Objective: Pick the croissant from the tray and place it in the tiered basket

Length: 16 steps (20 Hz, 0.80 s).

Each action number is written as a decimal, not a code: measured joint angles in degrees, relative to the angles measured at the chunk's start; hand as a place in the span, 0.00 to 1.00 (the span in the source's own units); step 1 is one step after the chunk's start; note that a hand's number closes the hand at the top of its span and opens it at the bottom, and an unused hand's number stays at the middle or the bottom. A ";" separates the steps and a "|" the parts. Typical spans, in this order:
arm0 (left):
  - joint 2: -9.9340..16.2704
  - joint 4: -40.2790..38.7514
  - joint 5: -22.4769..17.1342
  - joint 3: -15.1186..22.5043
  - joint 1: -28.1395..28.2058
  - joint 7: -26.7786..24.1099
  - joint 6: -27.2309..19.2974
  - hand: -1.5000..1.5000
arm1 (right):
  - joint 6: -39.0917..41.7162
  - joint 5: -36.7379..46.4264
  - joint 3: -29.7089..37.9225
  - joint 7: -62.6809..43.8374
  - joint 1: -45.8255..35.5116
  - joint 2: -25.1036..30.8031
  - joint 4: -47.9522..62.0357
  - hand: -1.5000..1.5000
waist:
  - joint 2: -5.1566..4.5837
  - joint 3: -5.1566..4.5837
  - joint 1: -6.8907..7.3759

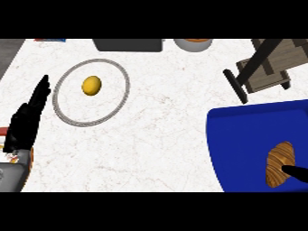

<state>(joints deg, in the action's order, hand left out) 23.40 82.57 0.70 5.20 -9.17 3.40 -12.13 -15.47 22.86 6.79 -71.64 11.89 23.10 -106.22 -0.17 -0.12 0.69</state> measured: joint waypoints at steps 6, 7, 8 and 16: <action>-0.27 -0.50 0.18 -0.79 0.04 -0.51 0.45 0.50 | 2.13 6.73 -1.32 0.02 -1.84 -3.43 1.74 0.00 | 0.01 -0.03 -0.09; -0.34 0.01 0.26 -0.69 0.08 -0.29 0.54 0.50 | 2.40 7.56 -1.30 0.03 -2.50 -3.88 2.53 0.00 | 0.02 -0.01 -0.03; -0.30 -0.19 0.35 -0.80 -0.20 -0.24 0.70 0.50 | 2.59 8.51 -1.39 0.04 -2.99 -4.61 2.86 0.00 | 0.02 0.00 -0.10; -0.90 -0.70 0.85 -1.21 0.26 -0.32 1.22 0.50 | 5.18 10.98 0.72 0.07 -5.21 -8.72 4.90 0.00 | 0.07 0.02 -0.38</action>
<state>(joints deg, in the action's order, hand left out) 22.50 81.87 1.56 3.99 -8.91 3.08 -10.91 -10.29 33.83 7.51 -71.57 6.68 14.38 -101.32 -0.10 -0.09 0.31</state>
